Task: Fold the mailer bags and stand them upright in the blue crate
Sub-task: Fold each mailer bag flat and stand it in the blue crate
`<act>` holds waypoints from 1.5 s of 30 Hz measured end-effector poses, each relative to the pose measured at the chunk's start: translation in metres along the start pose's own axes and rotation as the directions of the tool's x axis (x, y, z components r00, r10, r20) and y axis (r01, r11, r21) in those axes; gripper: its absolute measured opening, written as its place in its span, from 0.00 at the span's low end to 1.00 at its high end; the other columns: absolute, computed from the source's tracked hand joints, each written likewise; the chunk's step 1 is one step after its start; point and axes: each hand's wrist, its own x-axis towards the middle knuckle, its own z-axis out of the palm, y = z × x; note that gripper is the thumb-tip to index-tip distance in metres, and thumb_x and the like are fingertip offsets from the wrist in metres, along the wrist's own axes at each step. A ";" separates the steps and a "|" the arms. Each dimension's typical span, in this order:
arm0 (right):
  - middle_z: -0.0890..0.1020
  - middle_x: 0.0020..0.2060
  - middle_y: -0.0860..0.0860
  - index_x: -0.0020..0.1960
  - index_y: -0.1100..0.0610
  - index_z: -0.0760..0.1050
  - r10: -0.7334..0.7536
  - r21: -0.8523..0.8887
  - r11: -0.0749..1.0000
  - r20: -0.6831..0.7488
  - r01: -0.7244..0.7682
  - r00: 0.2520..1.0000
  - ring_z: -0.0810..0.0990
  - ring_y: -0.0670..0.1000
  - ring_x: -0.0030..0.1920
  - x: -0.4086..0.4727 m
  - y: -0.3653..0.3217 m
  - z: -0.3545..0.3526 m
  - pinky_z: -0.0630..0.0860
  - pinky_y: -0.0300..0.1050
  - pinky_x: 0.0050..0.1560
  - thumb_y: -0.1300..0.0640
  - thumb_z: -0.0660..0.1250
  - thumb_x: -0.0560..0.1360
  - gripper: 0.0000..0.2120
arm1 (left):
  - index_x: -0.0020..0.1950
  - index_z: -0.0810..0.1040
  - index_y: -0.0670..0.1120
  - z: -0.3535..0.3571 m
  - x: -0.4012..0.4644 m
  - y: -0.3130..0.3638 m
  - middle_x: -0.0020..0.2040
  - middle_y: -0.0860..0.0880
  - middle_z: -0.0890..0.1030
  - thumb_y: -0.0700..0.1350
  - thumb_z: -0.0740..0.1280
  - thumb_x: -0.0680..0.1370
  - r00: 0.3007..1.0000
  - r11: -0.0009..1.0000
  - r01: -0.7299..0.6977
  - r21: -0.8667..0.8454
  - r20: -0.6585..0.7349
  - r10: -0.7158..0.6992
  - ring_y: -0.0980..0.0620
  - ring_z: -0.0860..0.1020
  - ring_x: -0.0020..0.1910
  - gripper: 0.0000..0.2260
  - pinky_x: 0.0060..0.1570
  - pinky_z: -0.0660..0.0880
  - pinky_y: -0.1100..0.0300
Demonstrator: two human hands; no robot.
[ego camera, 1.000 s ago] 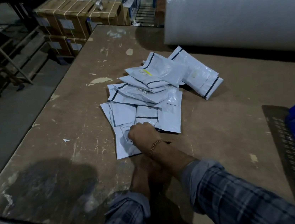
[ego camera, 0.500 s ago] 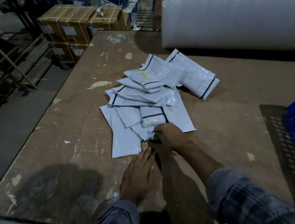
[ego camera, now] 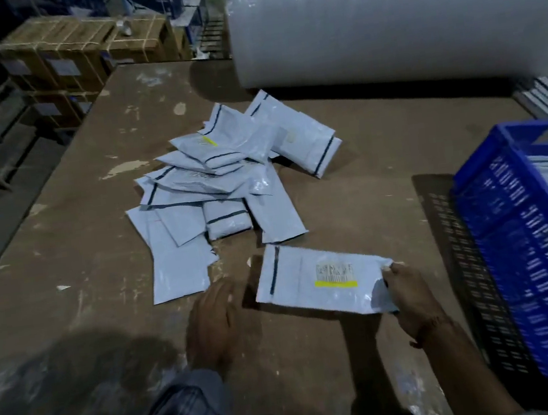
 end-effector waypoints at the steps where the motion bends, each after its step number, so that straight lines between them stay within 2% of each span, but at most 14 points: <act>1: 0.80 0.49 0.63 0.54 0.66 0.79 0.021 -0.056 0.998 -0.019 -0.022 1.000 0.75 0.56 0.49 -0.002 0.008 -0.010 0.70 0.47 0.49 0.63 0.61 0.84 0.09 | 0.73 0.77 0.48 0.005 -0.001 0.012 0.69 0.46 0.80 0.54 0.55 0.87 0.994 0.995 0.089 -0.041 -0.066 -0.092 0.43 0.76 0.68 0.20 0.70 0.73 0.45; 2: 0.81 0.50 0.61 0.55 0.67 0.80 -0.001 -0.127 0.992 -0.046 -0.005 0.999 0.76 0.56 0.50 0.000 0.018 -0.018 0.68 0.45 0.47 0.66 0.61 0.83 0.09 | 0.71 0.77 0.47 0.010 -0.002 0.026 0.66 0.45 0.80 0.55 0.53 0.87 0.981 0.988 0.148 -0.041 -0.120 -0.152 0.41 0.77 0.64 0.20 0.66 0.75 0.44; 4: 0.84 0.52 0.61 0.54 0.68 0.82 -0.033 -0.271 0.963 -0.098 0.005 0.995 0.80 0.58 0.53 0.003 0.037 -0.030 0.69 0.46 0.48 0.67 0.63 0.81 0.09 | 0.65 0.76 0.46 0.019 -0.002 0.054 0.60 0.43 0.79 0.54 0.52 0.88 0.978 0.991 0.128 0.033 -0.168 -0.121 0.40 0.77 0.57 0.18 0.58 0.76 0.43; 7: 0.84 0.54 0.62 0.55 0.63 0.82 -0.101 -0.477 0.879 -0.176 0.004 0.979 0.82 0.63 0.56 -0.006 0.044 -0.033 0.74 0.50 0.55 0.61 0.66 0.80 0.09 | 0.63 0.76 0.46 0.037 -0.007 0.094 0.56 0.44 0.77 0.51 0.56 0.86 0.987 0.986 -0.119 0.119 -0.096 0.131 0.40 0.76 0.54 0.13 0.56 0.76 0.43; 10: 0.81 0.56 0.59 0.60 0.58 0.79 -0.376 -0.674 0.731 -0.269 0.105 0.887 0.78 0.62 0.58 -0.020 0.039 -0.030 0.73 0.54 0.59 0.58 0.67 0.77 0.12 | 0.71 0.75 0.45 0.064 -0.016 0.126 0.65 0.42 0.77 0.50 0.61 0.85 0.957 0.940 -0.290 0.180 0.033 0.289 0.39 0.77 0.62 0.16 0.62 0.75 0.42; 12: 0.78 0.63 0.58 0.68 0.58 0.75 -0.512 -0.776 0.586 -0.133 0.232 0.848 0.74 0.60 0.65 -0.021 0.045 -0.025 0.70 0.55 0.66 0.53 0.62 0.79 0.19 | 0.75 0.75 0.45 0.081 -0.016 0.138 0.74 0.40 0.74 0.52 0.62 0.85 0.936 0.916 -0.349 0.199 0.115 0.332 0.38 0.74 0.70 0.20 0.69 0.71 0.42; 15: 0.63 0.81 0.57 0.81 0.55 0.62 -0.470 -0.772 0.477 0.181 0.421 0.864 0.59 0.61 0.81 -0.007 0.070 -0.009 0.62 0.57 0.77 0.42 0.51 0.83 0.31 | 0.83 0.65 0.43 0.097 -0.009 0.134 0.83 0.41 0.62 0.55 0.54 0.88 0.859 0.854 -0.483 0.191 0.290 0.421 0.40 0.63 0.82 0.26 0.77 0.65 0.41; 17: 0.50 0.84 0.55 0.85 0.52 0.51 -0.426 -0.772 0.369 0.355 0.517 0.833 0.47 0.59 0.84 0.000 0.087 0.000 0.53 0.58 0.81 0.39 0.47 0.83 0.33 | 0.86 0.57 0.44 0.101 -0.006 0.123 0.86 0.43 0.54 0.57 0.48 0.88 0.813 0.811 -0.540 0.224 0.386 0.435 0.43 0.55 0.85 0.28 0.79 0.62 0.41; 18: 0.47 0.84 0.54 0.85 0.51 0.48 -0.417 -0.771 0.341 0.390 0.539 0.821 0.44 0.59 0.84 0.002 0.092 0.002 0.51 0.58 0.82 0.39 0.46 0.84 0.33 | 0.86 0.54 0.45 0.101 -0.005 0.120 0.86 0.44 0.52 0.57 0.47 0.89 0.807 0.805 -0.547 0.231 0.404 0.432 0.44 0.52 0.85 0.28 0.80 0.60 0.42; 26: 0.50 0.84 0.56 0.84 0.50 0.53 -0.491 -0.781 0.304 0.363 0.546 0.792 0.44 0.60 0.84 0.005 0.092 0.005 0.53 0.62 0.81 0.45 0.54 0.84 0.30 | 0.87 0.45 0.49 0.098 -0.004 0.123 0.87 0.45 0.43 0.57 0.45 0.89 0.808 0.784 -0.539 0.309 0.452 0.378 0.45 0.44 0.86 0.28 0.82 0.54 0.41; 31: 0.49 0.84 0.58 0.84 0.48 0.53 -0.507 -0.788 0.258 0.382 0.559 0.773 0.45 0.62 0.83 0.011 0.089 0.008 0.55 0.64 0.80 0.47 0.55 0.84 0.30 | 0.87 0.46 0.55 0.098 -0.006 0.133 0.87 0.45 0.42 0.57 0.49 0.87 0.824 0.748 -0.524 0.408 0.466 0.323 0.43 0.47 0.86 0.29 0.76 0.49 0.26; 36: 0.50 0.84 0.58 0.84 0.48 0.54 -0.498 -0.798 0.264 0.369 0.542 0.785 0.46 0.62 0.83 0.015 0.085 0.011 0.56 0.62 0.80 0.43 0.45 0.86 0.28 | 0.87 0.48 0.50 0.095 -0.008 0.136 0.87 0.43 0.44 0.57 0.52 0.86 0.838 0.746 -0.508 0.432 0.451 0.309 0.41 0.51 0.85 0.31 0.74 0.52 0.26; 41: 0.50 0.84 0.57 0.84 0.50 0.55 -0.508 -0.810 0.305 0.306 0.500 0.805 0.46 0.62 0.83 -0.004 0.100 0.013 0.56 0.63 0.80 0.47 0.53 0.85 0.29 | 0.87 0.48 0.47 0.100 -0.005 0.139 0.87 0.45 0.44 0.56 0.46 0.87 0.881 0.785 -0.431 0.444 0.395 0.260 0.42 0.49 0.86 0.29 0.76 0.52 0.28; 45: 0.50 0.84 0.58 0.84 0.51 0.54 -0.514 -0.807 0.294 0.317 0.511 0.797 0.46 0.62 0.83 0.001 0.100 0.013 0.56 0.63 0.79 0.49 0.57 0.83 0.31 | 0.86 0.46 0.42 0.104 -0.008 0.134 0.86 0.41 0.43 0.59 0.49 0.86 0.843 0.754 -0.499 0.427 0.441 0.308 0.39 0.47 0.85 0.34 0.77 0.51 0.30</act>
